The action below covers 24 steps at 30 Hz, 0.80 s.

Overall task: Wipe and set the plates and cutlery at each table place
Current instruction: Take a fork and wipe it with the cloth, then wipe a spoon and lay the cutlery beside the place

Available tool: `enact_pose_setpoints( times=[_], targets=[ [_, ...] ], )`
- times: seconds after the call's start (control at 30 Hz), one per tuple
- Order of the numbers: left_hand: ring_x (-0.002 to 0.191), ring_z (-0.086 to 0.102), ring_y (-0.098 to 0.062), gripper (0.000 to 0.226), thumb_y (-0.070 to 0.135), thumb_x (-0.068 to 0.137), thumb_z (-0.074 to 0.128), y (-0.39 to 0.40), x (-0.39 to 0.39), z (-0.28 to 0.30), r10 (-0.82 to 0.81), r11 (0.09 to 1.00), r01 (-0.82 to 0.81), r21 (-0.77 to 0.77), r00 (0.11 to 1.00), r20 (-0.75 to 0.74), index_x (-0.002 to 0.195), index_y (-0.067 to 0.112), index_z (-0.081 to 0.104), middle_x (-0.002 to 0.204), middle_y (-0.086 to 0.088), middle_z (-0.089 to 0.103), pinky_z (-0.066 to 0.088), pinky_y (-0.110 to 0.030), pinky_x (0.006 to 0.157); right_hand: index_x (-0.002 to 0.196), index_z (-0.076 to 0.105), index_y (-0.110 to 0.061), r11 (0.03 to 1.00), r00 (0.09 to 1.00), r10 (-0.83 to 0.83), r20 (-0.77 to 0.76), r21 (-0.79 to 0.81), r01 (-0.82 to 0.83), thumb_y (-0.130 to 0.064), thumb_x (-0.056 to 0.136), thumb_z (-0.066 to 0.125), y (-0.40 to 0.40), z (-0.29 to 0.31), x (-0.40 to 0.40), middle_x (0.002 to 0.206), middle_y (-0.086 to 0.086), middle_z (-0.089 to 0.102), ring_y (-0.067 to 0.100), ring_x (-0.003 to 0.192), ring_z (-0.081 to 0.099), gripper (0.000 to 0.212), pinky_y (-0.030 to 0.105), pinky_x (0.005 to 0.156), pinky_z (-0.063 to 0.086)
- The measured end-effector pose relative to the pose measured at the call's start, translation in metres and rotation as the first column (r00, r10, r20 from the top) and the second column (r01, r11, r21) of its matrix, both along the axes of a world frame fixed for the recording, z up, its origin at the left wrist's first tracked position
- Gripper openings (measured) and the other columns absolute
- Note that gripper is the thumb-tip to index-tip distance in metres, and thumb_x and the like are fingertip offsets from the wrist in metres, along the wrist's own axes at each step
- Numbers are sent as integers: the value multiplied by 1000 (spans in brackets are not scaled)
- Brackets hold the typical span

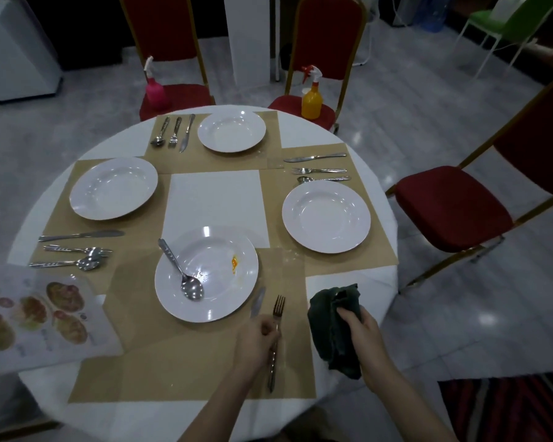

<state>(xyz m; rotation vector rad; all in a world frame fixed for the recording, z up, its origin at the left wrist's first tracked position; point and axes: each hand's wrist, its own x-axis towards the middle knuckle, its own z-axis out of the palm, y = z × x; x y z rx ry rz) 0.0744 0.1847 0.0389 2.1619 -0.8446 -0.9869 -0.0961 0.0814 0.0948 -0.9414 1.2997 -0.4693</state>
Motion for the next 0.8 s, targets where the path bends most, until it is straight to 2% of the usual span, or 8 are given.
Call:
enact_pose_setpoints(
  times=[0.13, 0.3, 0.37, 0.43, 0.6, 0.67, 0.73, 0.8],
  targets=[
    [56, 57, -16, 24, 7, 82, 66, 5, -1, -3, 78, 997, -79, -26, 996, -35, 64, 16, 53, 61, -5, 60, 52, -42, 57, 114, 63, -17, 1000, 1000, 22, 12, -6, -22, -21, 97, 54, 1, 0, 2, 107, 7, 69, 24, 100, 64, 19, 36, 81, 54],
    [49, 48, -2, 27, 28, 91, 63, 9, 4, 17, 129, 984, -125, -129, 992, 16, 76, 6, 62, 53, 2, 57, 41, -23, 51, 117, 62, -20, 992, 991, 123, 49, -40, -121, -24, 98, 54, -1, 6, 25, 111, 5, 68, 23, 103, 64, 21, 33, 81, 53],
    [53, 51, -3, 26, 23, 90, 62, 12, 20, 29, 149, 976, -134, -173, 986, 75, 69, 9, 61, 57, 3, 59, 38, -16, 52, 118, 62, -21, 985, 983, 168, 69, -53, -165, -25, 98, 54, -1, 9, 40, 111, 3, 69, 20, 104, 64, 22, 30, 78, 53],
    [59, 53, -4, 23, 21, 90, 61, 14, 44, 36, 183, 970, -151, -189, 969, 165, 68, 12, 58, 63, 4, 61, 42, -20, 57, 119, 63, -22, 974, 970, 222, 94, -68, -217, -25, 98, 55, 0, 11, 57, 112, 2, 69, 20, 104, 64, 23, 29, 77, 53],
    [67, 55, -12, 9, 11, 89, 58, 20, 119, 45, 260, 962, -211, -172, 899, 353, 80, 10, 61, 78, 2, 62, 38, -19, 58, 121, 60, -25, 940, 933, 342, 115, -58, -337, -26, 96, 58, 5, 17, 107, 112, 1, 69, 15, 101, 66, 25, 23, 73, 55],
    [76, 58, -15, 8, 5, 88, 58, 20, 146, 47, 212, 974, -158, -160, 883, 420, 91, 10, 63, 91, -1, 62, 37, -21, 64, 120, 61, -25, 922, 918, 385, 92, -78, -379, -26, 95, 59, 5, 16, 128, 112, 1, 69, 14, 101, 65, 25, 28, 82, 55],
    [84, 62, -19, 21, 3, 82, 62, 20, 168, 55, 85, 996, -44, -83, 795, 601, 100, 12, 68, 99, -2, 66, 31, -19, 66, 121, 62, -22, 914, 914, 401, 59, -97, -395, -27, 94, 60, 6, 17, 146, 110, -2, 69, 13, 101, 64, 28, 30, 86, 53],
    [73, 66, -14, 31, 10, 69, 72, 18, 187, 67, -158, 987, 99, 124, 565, 810, 96, 24, 73, 94, 8, 70, 20, -18, 52, 122, 61, -21, 901, 902, 429, 55, -98, -422, -27, 95, 59, 6, 20, 158, 108, -3, 69, 12, 100, 64, 27, 26, 81, 52]
  ],
)
